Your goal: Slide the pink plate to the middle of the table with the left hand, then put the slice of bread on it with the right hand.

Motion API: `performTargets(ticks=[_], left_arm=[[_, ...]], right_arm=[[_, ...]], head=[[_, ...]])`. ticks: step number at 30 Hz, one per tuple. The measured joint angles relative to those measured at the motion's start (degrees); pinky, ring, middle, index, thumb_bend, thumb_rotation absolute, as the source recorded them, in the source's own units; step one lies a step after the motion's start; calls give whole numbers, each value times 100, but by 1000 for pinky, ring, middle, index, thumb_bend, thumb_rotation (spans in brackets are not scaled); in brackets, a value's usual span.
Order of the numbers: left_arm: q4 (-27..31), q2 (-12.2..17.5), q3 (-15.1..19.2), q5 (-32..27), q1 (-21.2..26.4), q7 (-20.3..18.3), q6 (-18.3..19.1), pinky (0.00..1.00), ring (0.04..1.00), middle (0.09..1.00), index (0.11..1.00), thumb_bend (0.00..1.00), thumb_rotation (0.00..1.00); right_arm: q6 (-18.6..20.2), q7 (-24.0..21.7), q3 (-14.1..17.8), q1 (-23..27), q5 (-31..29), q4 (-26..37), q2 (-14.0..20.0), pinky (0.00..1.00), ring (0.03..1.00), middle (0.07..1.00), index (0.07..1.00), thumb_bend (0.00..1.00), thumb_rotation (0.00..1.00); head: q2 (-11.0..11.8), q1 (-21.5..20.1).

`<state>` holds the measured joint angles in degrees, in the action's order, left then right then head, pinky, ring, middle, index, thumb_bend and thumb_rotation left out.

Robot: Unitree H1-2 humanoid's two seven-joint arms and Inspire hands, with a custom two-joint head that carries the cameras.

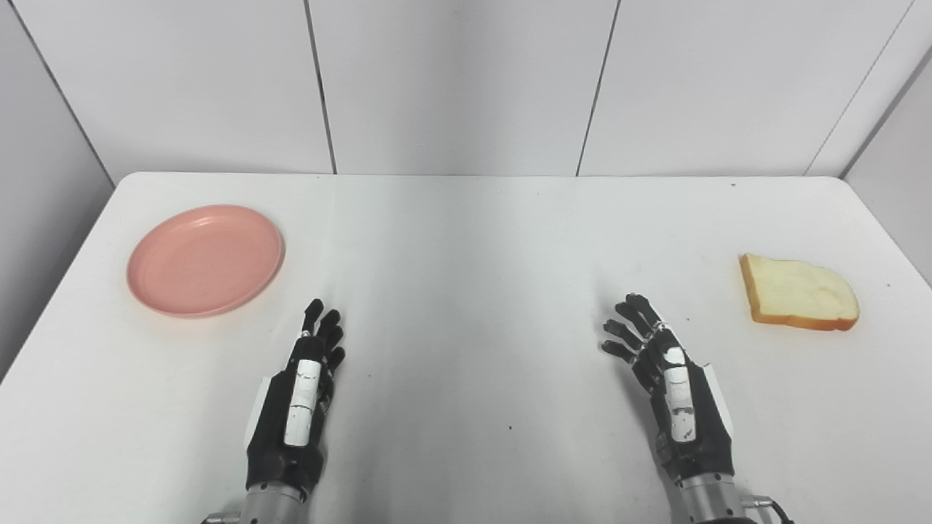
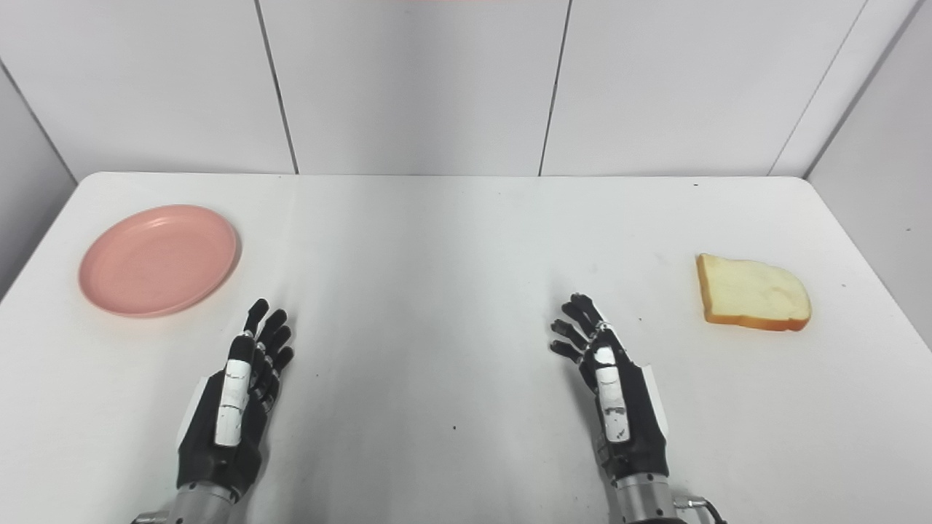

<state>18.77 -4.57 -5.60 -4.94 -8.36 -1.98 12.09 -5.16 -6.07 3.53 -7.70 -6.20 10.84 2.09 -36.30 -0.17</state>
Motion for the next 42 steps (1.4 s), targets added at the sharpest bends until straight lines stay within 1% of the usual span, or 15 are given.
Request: performTargets(ticks=[6, 25, 27, 29, 30, 31, 32, 34, 35, 36, 38, 39, 40, 42], left_arm=[[-8, 0, -4, 2, 0, -30, 0, 1000, 993, 974, 1000, 865, 888], [-7, 1, -1, 1, 1, -34, 0, 1000, 993, 974, 1000, 852, 896], [-9, 0, -2, 2, 1, -34, 0, 1000, 991, 974, 1000, 851, 894], [-25, -1, -5, 3, 5, -35, -1, 1000, 989, 972, 1000, 842, 890], [-52, -6, -9, 10, 10, -34, -10, 1000, 989, 972, 1000, 841, 890], [-108, -14, -17, 25, 16, -34, -29, 1000, 988, 971, 1000, 840, 888], [-168, -33, -26, 51, 21, -31, -98, 1000, 987, 970, 1000, 839, 888], [-265, -41, -52, 142, 39, -28, -220, 1000, 986, 970, 1000, 841, 891], [-318, -50, -71, 159, 45, -23, -276, 997, 987, 971, 1000, 842, 891], [-373, -56, -87, 189, 55, -20, -330, 992, 987, 971, 1000, 839, 891], [-436, -63, -121, 258, 65, -11, -416, 985, 987, 972, 1000, 819, 897], [-490, -70, -147, 270, 68, 2, -481, 985, 988, 973, 1000, 817, 897], [-532, -78, -162, 272, 71, 27, -541, 984, 988, 973, 1000, 808, 898], [-647, -89, -171, 280, 80, 56, -693, 979, 985, 972, 1000, 788, 901]], right_arm=[[1, -6, -10, 0, -11, 1, 11, 772, 811, 869, 872, 880, 1000], [7, -25, -84, -1, -3, 10, 71, 751, 798, 850, 872, 881, 1000], [7, -26, -90, 0, -3, -2, 79, 748, 795, 850, 872, 881, 1000], [6, -26, -92, 3, -4, -10, 85, 747, 791, 849, 869, 884, 1000], [6, -26, -92, 6, -4, -18, 91, 747, 790, 849, 869, 885, 1000], [5, -26, -92, 15, -5, -30, 105, 750, 792, 851, 870, 884, 1000], [2, -33, -91, 24, -10, -50, 125, 752, 793, 852, 872, 880, 1000], [-21, -76, -89, 51, -49, -109, 188, 754, 794, 855, 874, 876, 1000], [-62, -98, -85, 74, -78, -156, 224, 760, 797, 857, 877, 875, 1000], [-122, -110, -78, 92, -114, -192, 257, 765, 800, 860, 878, 873, 1000], [-219, -129, -74, 114, -193, -249, 296, 766, 802, 863, 881, 866, 1000], [-272, -165, -73, 125, -232, -277, 321, 766, 802, 863, 881, 866, 1000], [-310, -198, -71, 132, -259, -304, 347, 769, 803, 863, 881, 866, 1000], [-408, -214, -59, 153, -312, -369, 383, 773, 807, 867, 882, 861, 1000]], head=[[-35, 17], [-9, 0], [18, 53], [114, 219], [114, 220], [175, 333], [237, 438], [263, 457], [325, 544], [325, 545], [465, 737], [466, 738], [544, 808], [554, 826]])
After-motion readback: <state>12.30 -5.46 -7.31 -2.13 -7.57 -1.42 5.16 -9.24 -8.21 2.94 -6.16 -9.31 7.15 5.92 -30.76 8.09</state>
